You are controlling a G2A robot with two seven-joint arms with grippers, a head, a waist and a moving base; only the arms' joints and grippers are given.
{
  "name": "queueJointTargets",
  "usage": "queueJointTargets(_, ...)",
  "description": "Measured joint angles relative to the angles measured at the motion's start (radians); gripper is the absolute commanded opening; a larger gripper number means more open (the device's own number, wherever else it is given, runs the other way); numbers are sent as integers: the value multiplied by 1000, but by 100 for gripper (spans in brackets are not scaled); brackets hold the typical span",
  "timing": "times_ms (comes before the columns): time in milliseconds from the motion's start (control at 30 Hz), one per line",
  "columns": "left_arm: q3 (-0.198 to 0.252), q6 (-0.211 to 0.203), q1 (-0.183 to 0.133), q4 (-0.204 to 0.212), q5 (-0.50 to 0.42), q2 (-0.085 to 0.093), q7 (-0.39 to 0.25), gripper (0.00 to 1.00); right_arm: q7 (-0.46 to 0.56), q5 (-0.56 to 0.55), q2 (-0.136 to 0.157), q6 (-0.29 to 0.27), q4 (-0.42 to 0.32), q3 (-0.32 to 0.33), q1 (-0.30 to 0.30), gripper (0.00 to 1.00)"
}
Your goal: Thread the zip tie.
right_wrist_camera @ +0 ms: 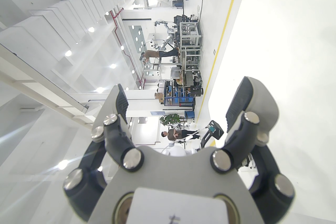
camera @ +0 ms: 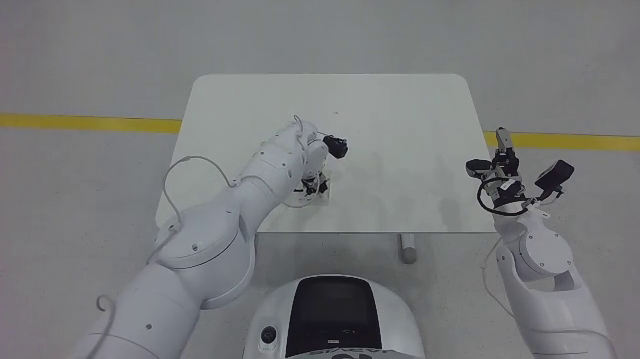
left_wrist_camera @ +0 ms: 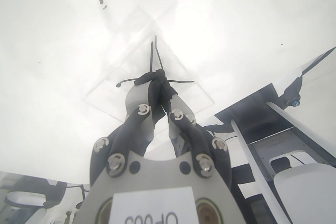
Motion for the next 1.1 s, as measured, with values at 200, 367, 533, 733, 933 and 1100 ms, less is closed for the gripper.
queueJointTargets(200, 0, 0, 4, -7, 2, -2, -2, 27, 0, 0, 0, 0, 0, 0, 0, 100)
queueJointTargets(367, 0, 0, 8, -5, -2, -1, -6, 22, 0, 0, 0, 0, 0, 0, 0, 100)
queueJointTargets(533, 0, 0, 13, -4, -5, 1, -7, 19, 0, 0, 0, 0, 0, 0, 0, 100)
queueJointTargets(733, 0, 0, 18, -1, -7, 2, -6, 18, 0, 0, 0, 0, 0, 0, 0, 100)
queueJointTargets(933, 0, 0, 20, 0, -11, 4, -7, 14, 0, 0, 0, 0, 0, 0, 0, 100)
queueJointTargets(1100, 0, 0, 21, -1, -12, 4, -10, 4, 0, 0, 0, 0, 0, 0, 0, 100)
